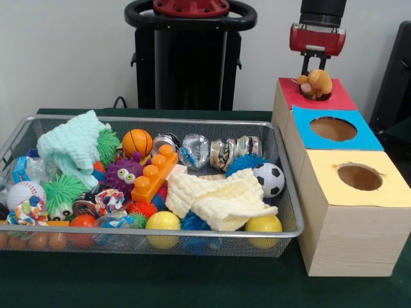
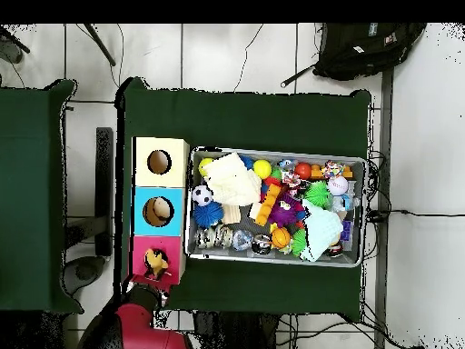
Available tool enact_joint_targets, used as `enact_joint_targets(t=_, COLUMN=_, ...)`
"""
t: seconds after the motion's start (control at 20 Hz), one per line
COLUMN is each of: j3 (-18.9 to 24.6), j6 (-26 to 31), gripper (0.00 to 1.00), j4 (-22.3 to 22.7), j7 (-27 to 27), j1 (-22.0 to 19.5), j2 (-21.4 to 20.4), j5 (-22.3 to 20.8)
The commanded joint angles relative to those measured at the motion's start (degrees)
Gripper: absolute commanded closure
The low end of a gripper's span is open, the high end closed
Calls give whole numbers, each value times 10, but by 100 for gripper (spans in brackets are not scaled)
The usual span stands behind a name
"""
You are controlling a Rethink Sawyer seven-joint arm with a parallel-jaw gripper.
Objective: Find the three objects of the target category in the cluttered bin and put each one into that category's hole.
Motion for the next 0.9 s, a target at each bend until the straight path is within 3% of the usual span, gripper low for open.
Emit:
enact_joint_targets(t=0.05, j3=46, j6=45, gripper=100, j4=15, j7=117, j1=-23, j2=-1, j5=-12)
enact_joint_targets(t=0.6, j3=53, j6=41, gripper=100, j4=25, j7=124, j1=-22, j2=0, j5=-14)
enact_joint_targets(t=0.65, j3=52, j6=42, gripper=0, j4=25, j7=122, j1=-21, j2=0, j5=-13)
enact_joint_targets(t=0.9, j3=54, j6=51, gripper=0, j4=28, j7=120, j1=-26, j2=-2, j5=-16)
